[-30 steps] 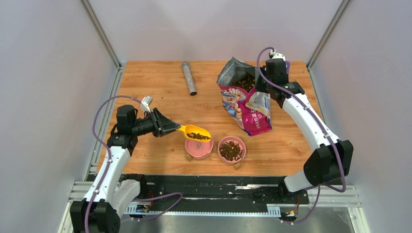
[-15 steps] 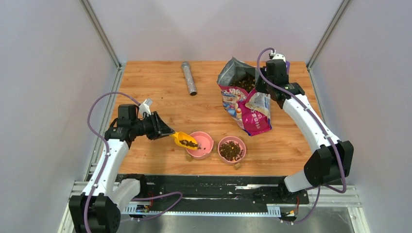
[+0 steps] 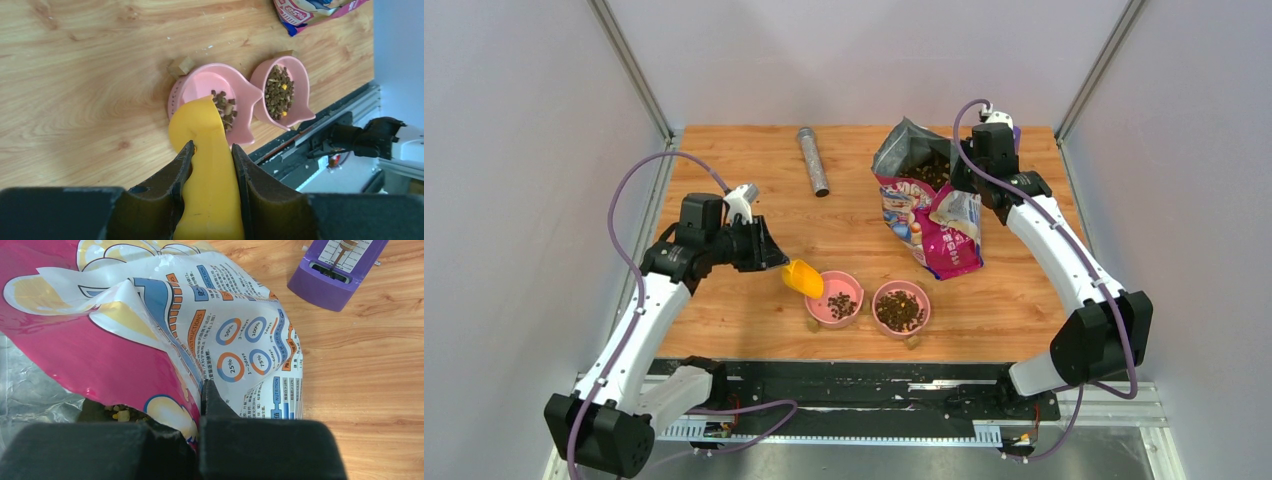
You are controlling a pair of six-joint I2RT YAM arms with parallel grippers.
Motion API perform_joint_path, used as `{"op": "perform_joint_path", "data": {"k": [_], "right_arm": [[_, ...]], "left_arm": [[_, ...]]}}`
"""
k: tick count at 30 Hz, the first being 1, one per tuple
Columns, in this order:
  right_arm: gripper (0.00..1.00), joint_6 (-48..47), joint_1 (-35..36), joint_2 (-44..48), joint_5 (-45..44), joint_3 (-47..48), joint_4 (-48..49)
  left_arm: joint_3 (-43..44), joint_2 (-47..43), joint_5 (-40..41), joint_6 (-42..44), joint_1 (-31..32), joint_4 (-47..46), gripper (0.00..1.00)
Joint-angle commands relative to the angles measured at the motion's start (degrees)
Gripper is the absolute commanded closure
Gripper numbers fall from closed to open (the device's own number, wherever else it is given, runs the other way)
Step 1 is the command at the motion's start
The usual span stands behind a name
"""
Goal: Serve the pet food
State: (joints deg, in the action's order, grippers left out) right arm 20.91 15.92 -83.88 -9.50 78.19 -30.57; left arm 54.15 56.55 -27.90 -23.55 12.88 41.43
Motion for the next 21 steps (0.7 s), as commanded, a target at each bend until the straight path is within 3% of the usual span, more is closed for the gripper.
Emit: {"op": "perform_joint_path", "data": {"k": [1,6,10,16,21], "right_arm": [[1.0,-0.43,-0.45,2.02,-2.11,-0.54,-2.05],[1.0,-0.51,-0.43,2.66,-1.03,-0.16,-1.7],[1.0,-1.99,-0.38,2.6,3.02,0.05,-0.76],[1.0,-3.11,0.57,2.44,6.6,1.11,-0.5],[1.0,-5.32,3.02,2.28,5.77,3.76,-0.42]], "left_arm": [[5.15,0.28,4.13,3.97,1.22,1.68,1.0],[11.12,2.97,3.27,6.23,1.96,4.13,1.0],[18.09,5.71,0.2,2.19,1.97,0.92,1.0],[23.21,11.68,-8.79,-14.11,2.74,-23.96,1.0],[28.85,18.98,-12.11,-19.44,5.33,-33.69,1.0]]}}
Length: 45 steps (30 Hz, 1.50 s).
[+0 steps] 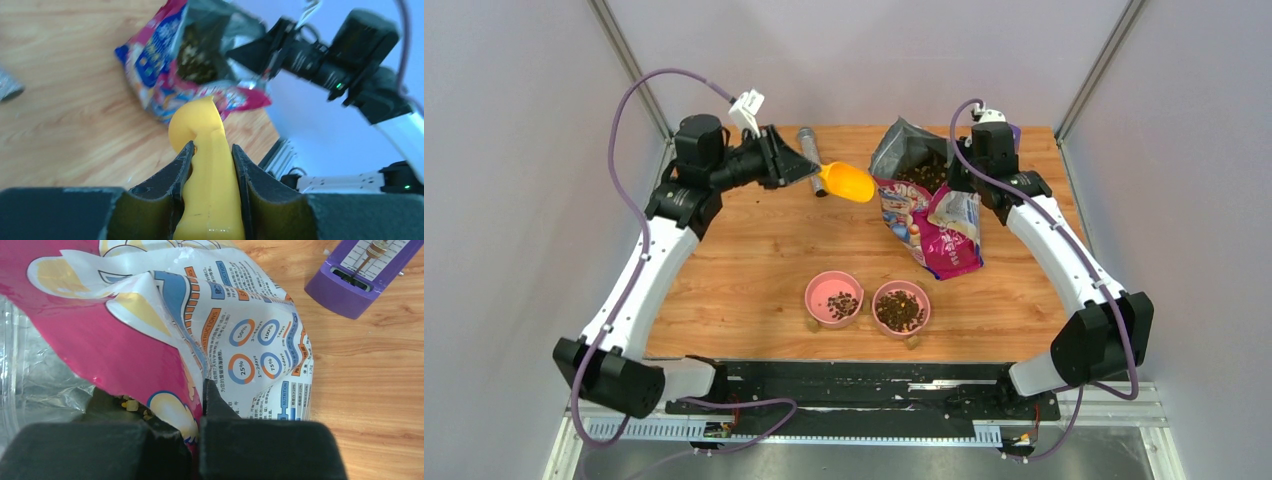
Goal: Serve the pet food
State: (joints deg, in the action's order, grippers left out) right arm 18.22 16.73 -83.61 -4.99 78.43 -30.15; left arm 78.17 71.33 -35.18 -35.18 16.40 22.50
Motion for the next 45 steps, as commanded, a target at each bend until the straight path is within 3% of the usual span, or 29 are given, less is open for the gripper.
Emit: {"op": "perform_joint_path", "data": {"k": [1,6,11,17,25,32,36,41,44,45], "right_arm": [[1.0,-2.95,2.7,1.91,1.23,4.06,-0.84],[1.0,-4.02,6.05,0.67,0.14,6.63,-1.14],[1.0,-5.14,8.89,-1.29,-0.64,9.36,-1.89],[1.0,-8.22,13.85,-5.7,-5.03,12.76,-2.74],[1.0,-6.02,16.81,-10.65,-4.87,12.15,-1.79],[1.0,-4.4,16.75,-12.92,-4.41,10.13,-0.83],[1.0,-3.66,16.67,-13.54,-4.4,9.77,-0.71],[1.0,-2.3,15.61,-14.03,-3.64,8.68,-0.37],[1.0,-1.72,14.66,-13.65,-3.67,8.12,-0.35],[1.0,-1.55,14.17,-13.35,-3.82,7.81,-0.29]], "left_arm": [[5.62,5.91,-4.84,-9.6,2.02,-17.29,1.0],[7.34,12.07,-1.92,-15.23,2.35,-22.09,1.0],[8.73,17.42,2.15,-17.29,2.65,-20.38,1.0],[12.15,28.07,1.25,-16.23,5.06,-17.69,1.0],[14.72,36.68,7.79,-12.33,7.37,-13.57,1.0],[15.03,39.9,16.62,-1.89,11.81,-8.75,1.0],[14.17,43.15,9.58,-1.7,12.67,-11.68,1.0],[14.68,47.73,-5.01,-8.96,13.6,-20.55,1.0],[14.19,49.19,-9.64,-12.94,14.36,-24.84,1.0],[12.4,49.18,-11.91,-17.44,14.23,-30.32,1.0]]}}
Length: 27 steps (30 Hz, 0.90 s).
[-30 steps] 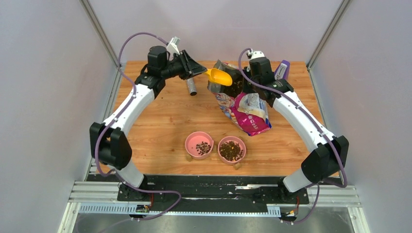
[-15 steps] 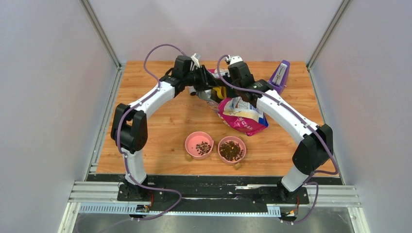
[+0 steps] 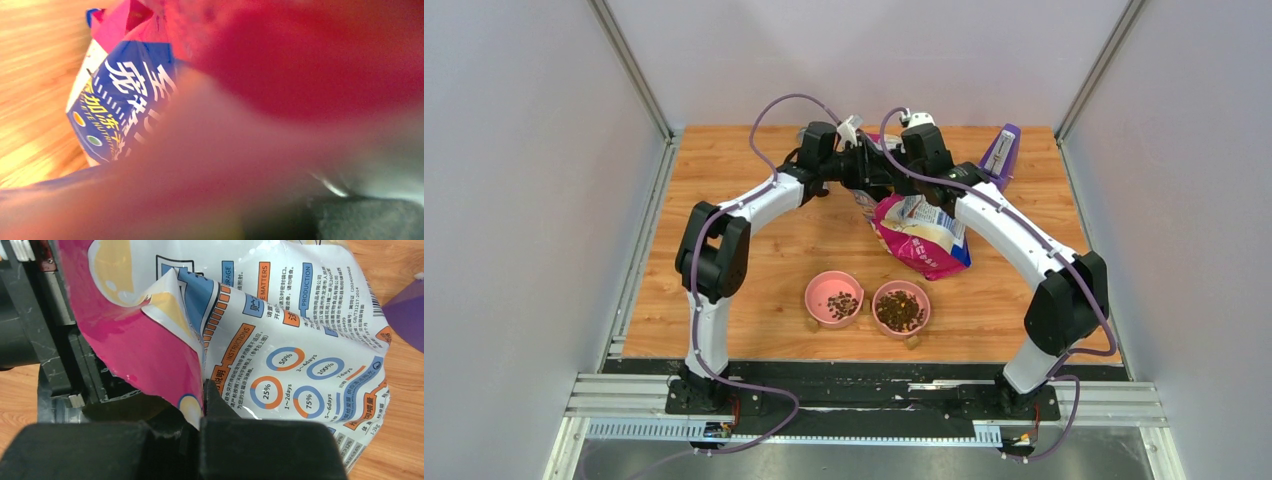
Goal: Serve the pet food
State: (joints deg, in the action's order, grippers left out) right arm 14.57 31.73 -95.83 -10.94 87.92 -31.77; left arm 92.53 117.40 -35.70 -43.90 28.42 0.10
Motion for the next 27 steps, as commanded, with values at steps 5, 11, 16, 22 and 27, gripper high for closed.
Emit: {"op": "perform_joint_path", "data": {"k": [5,11,16,22,27], "right_arm": [[1.0,2.79,-2.02,0.06,1.67,-3.02,1.34],[1.0,3.92,-3.39,1.91,0.71,-4.56,1.34],[1.0,6.0,-5.81,3.83,2.05,-5.57,0.94],[1.0,5.92,-7.65,5.15,1.99,-6.19,0.65],[1.0,5.58,-8.51,5.99,2.02,-6.36,0.66]], "left_arm": [[-7.03,1.45,-15.33,-24.83,1.2,-26.27,1.0],[-10.9,-3.12,-15.54,-33.2,-1.25,-33.28,1.0],[-15.74,-9.18,-15.81,-36.33,-5.0,-35.68,1.0],[-19.38,-14.78,-16.42,-35.85,-8.39,-32.87,1.0],[-21.2,-18.71,-16.32,-34.9,-10.09,-30.95,1.0]]}}
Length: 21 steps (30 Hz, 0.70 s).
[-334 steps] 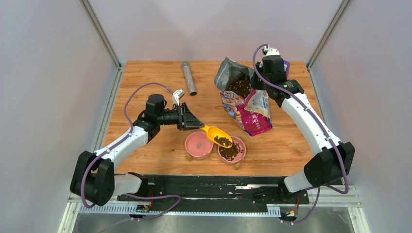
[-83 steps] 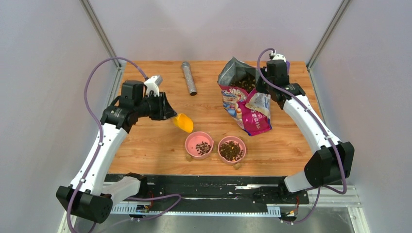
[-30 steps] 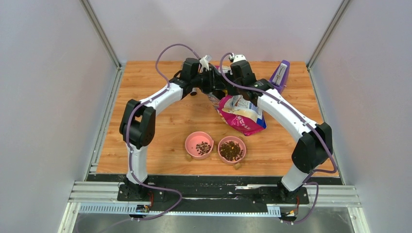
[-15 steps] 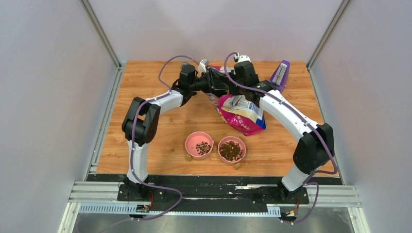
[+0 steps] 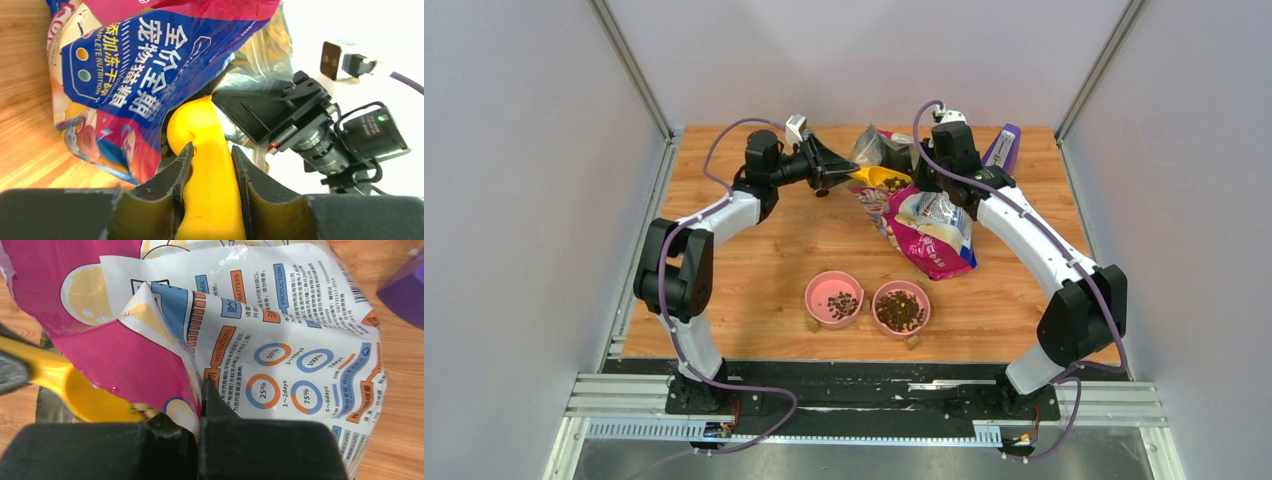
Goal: Serve the pet food
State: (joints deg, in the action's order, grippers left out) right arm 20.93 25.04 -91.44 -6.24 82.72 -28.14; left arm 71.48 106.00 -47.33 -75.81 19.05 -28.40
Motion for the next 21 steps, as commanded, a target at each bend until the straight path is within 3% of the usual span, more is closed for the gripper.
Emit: {"op": "perform_joint_path", "data": {"k": [1,21], "right_arm": [[1.0,-0.82,-2.02,1.72,-2.77,-1.22,-2.99],[1.0,-1.75,-3.48,2.96,-2.48,-1.89,-3.22]], "left_arm": [[-0.65,-7.69,-4.7,-3.02,-1.22,-2.31,1.0],[-6.45,-18.18,-3.2,-1.13,-8.72,2.68,1.0]]}}
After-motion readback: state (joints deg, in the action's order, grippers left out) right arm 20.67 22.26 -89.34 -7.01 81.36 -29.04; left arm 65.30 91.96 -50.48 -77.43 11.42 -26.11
